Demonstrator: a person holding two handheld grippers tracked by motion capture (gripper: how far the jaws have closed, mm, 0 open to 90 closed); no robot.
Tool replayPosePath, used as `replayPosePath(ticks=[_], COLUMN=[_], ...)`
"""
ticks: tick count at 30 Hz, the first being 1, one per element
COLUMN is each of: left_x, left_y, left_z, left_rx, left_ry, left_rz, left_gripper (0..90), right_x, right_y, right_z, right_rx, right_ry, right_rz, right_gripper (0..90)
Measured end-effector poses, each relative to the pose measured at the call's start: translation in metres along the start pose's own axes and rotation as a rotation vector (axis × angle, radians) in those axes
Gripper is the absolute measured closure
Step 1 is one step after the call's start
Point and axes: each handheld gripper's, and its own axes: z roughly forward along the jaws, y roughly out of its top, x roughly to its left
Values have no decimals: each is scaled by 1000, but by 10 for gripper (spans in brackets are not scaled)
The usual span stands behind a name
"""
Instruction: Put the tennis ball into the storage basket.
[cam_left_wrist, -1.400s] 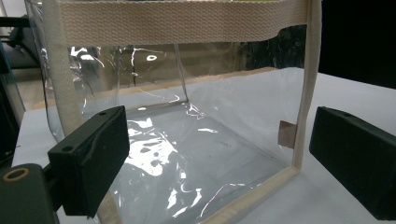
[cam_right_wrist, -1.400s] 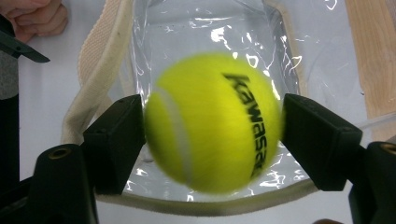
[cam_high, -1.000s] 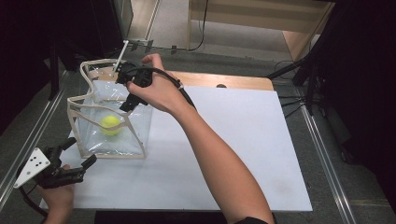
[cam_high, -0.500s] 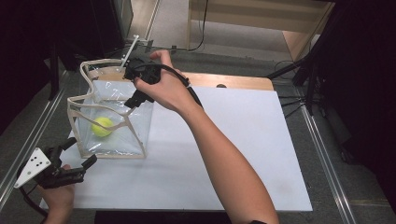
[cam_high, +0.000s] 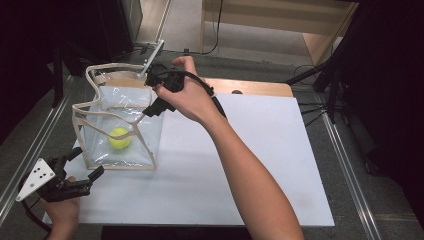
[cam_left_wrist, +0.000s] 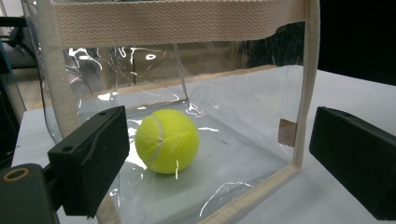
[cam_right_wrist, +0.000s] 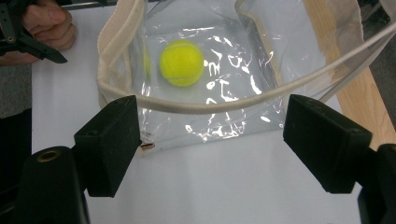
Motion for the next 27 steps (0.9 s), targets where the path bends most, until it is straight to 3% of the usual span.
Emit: replayPosePath(ticks=[27], left_x=[0], left_y=[0], left_z=[0], left_rx=[4], left_ry=[2], left_rz=[3], left_gripper=[54], right_x=[9], right_y=[-46], right_z=[21], right_rx=[-16], right_ry=[27], right_rz=[39], right_gripper=[175])
